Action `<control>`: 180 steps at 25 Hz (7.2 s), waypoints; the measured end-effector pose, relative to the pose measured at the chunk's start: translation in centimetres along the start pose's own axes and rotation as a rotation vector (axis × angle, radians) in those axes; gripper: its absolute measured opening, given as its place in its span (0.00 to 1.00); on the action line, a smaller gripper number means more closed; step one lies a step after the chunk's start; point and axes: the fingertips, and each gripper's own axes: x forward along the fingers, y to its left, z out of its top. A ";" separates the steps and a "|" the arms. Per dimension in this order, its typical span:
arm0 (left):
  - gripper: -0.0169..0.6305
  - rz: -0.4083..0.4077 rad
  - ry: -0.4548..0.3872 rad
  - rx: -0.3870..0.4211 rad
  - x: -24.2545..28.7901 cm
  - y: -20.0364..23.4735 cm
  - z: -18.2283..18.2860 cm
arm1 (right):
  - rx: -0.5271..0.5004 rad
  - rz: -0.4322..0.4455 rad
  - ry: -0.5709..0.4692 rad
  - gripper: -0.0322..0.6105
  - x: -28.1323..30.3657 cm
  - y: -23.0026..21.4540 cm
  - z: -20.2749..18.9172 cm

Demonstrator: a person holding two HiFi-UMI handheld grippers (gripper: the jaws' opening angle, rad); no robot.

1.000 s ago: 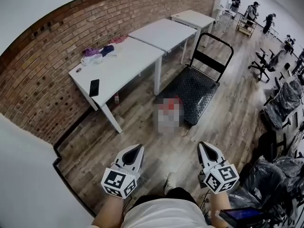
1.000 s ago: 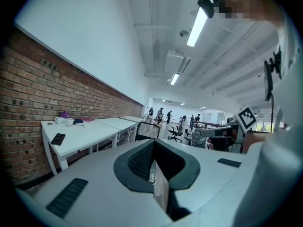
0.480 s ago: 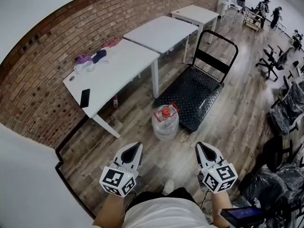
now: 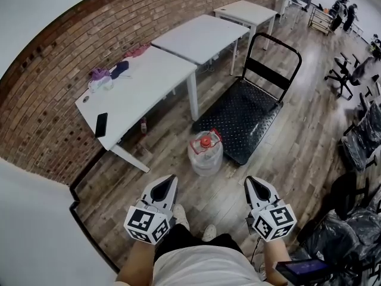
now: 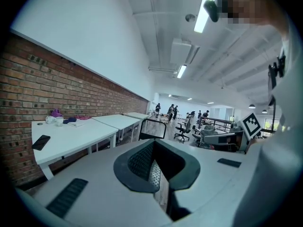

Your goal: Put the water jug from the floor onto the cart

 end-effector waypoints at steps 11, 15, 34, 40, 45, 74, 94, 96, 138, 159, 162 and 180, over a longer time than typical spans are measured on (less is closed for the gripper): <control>0.02 -0.061 -0.031 0.008 6.5 4.3 1.9 | -0.026 -0.049 -0.014 0.05 6.0 -1.7 2.1; 0.02 -0.093 -0.030 0.005 9.3 7.4 3.1 | -0.032 -0.069 -0.013 0.05 9.9 -2.0 3.4; 0.02 -0.209 0.023 0.027 20.2 22.1 6.4 | -0.040 -0.195 0.008 0.05 25.8 -2.6 7.9; 0.02 -0.185 0.030 0.026 22.7 22.0 6.4 | -0.041 -0.157 0.002 0.05 27.7 -4.9 8.2; 0.02 -0.132 0.037 0.040 25.3 20.6 7.2 | -0.053 -0.093 0.006 0.05 29.1 -8.3 9.3; 0.02 -0.076 0.231 0.011 32.7 20.0 -2.8 | -0.008 -0.030 0.190 0.05 34.8 -16.1 -0.4; 0.02 -0.111 0.340 -0.051 33.9 25.1 -17.5 | -0.035 0.038 0.444 0.28 43.1 -14.8 -21.1; 0.02 -0.109 0.342 -0.060 33.9 25.2 -18.6 | -0.046 0.041 0.465 0.36 43.6 -14.7 -23.1; 0.02 -0.136 0.439 -0.153 32.4 25.5 -28.1 | -0.189 -0.065 0.597 0.54 46.2 -14.8 -38.5; 0.02 -0.102 0.366 -0.052 37.5 25.2 -19.8 | -0.078 -0.116 0.455 0.54 41.1 -16.1 -18.8; 0.02 -0.111 0.358 -0.043 38.6 24.4 -18.7 | -0.067 -0.149 0.423 0.54 40.8 -18.3 -15.4; 0.02 -0.096 0.354 -0.064 42.5 20.6 -18.0 | -0.059 -0.167 0.321 0.54 41.7 -28.1 -6.2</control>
